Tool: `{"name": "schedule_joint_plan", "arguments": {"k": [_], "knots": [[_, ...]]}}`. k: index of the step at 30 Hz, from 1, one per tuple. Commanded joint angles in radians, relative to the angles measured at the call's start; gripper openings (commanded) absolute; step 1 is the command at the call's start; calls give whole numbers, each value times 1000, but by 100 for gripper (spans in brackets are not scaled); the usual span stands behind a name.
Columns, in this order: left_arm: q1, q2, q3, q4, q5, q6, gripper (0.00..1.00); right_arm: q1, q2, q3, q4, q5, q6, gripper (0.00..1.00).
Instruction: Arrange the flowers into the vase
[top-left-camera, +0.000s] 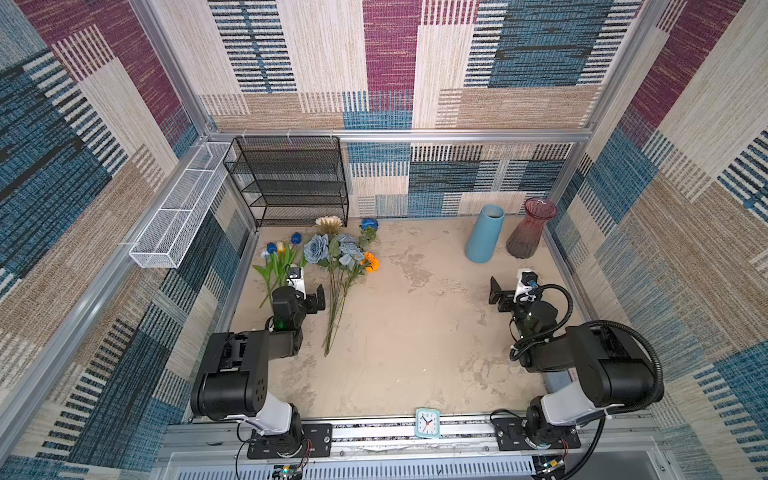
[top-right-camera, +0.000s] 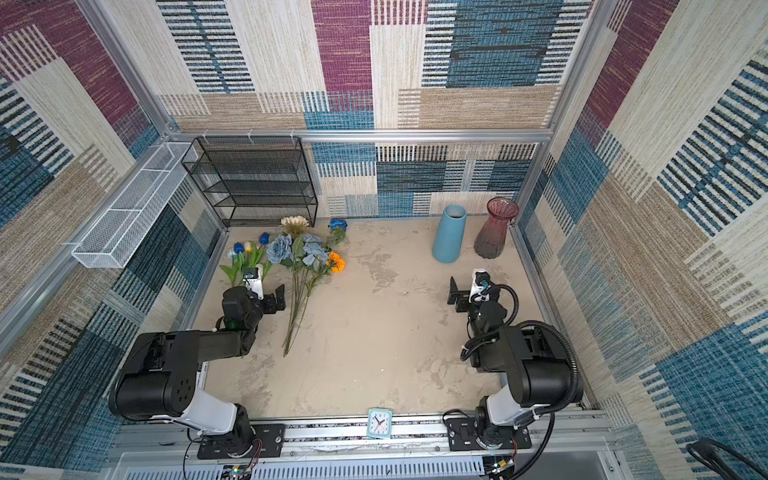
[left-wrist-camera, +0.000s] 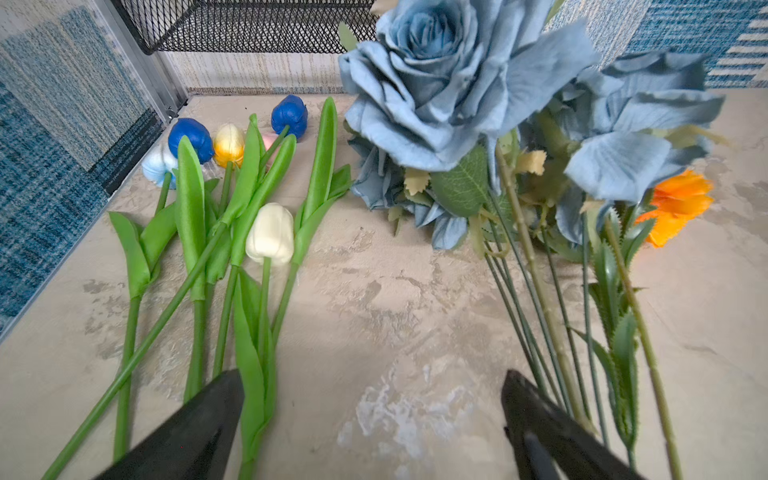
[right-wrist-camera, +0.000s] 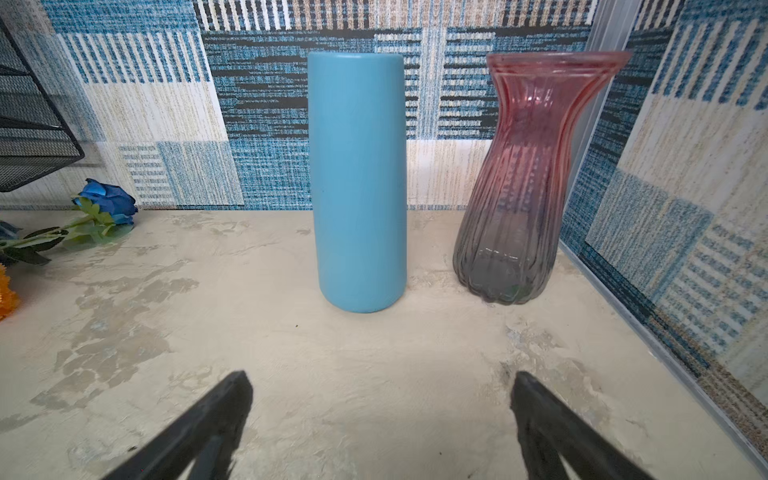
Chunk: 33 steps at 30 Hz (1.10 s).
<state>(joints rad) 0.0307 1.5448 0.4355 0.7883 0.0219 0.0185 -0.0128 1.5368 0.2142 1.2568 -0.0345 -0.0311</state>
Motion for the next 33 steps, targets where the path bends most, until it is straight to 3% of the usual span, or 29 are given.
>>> {"name": "schedule_joint_plan", "arguments": {"k": [1,25,29,30,33], "knots": [[1,0,3,12,-3,-5,100,-1,-2,5,10,-8,3,100],[-3,-11,8,1,-32,-10,99,0,-43,23,-50,5,7,100],[-62,-210,54,-231,-144,26,100,1,-253,47,-232,53,31,100],[-96,-280,43,-228,-174,30,99,2,-309,49,-251,39,43,100],[-135,-443,65,-228,-128,-44,99,2,-393,113,-302,-76,59,100]]}}
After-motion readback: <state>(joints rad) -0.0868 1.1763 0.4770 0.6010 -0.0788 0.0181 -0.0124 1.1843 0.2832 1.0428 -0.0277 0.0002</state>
